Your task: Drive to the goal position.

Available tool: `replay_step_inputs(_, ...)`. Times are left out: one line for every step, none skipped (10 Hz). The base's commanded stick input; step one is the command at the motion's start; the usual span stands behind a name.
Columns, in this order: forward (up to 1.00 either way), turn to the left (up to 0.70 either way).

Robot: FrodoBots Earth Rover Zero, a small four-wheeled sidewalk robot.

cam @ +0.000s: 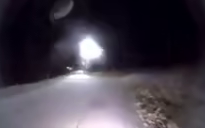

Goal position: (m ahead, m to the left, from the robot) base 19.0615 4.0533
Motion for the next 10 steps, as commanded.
replay_step_inputs(1.00,0.00)
replay_step_inputs(1.00,0.00)
replay_step_inputs(1.00,0.00)
replay_step_inputs(1.00,0.00)
replay_step_inputs(1.00,0.00)
replay_step_inputs(1.00,0.00)
replay_step_inputs(1.00,0.00)
replay_step_inputs(1.00,0.09)
replay_step_inputs(1.00,0.34)
replay_step_inputs(1.00,0.40)
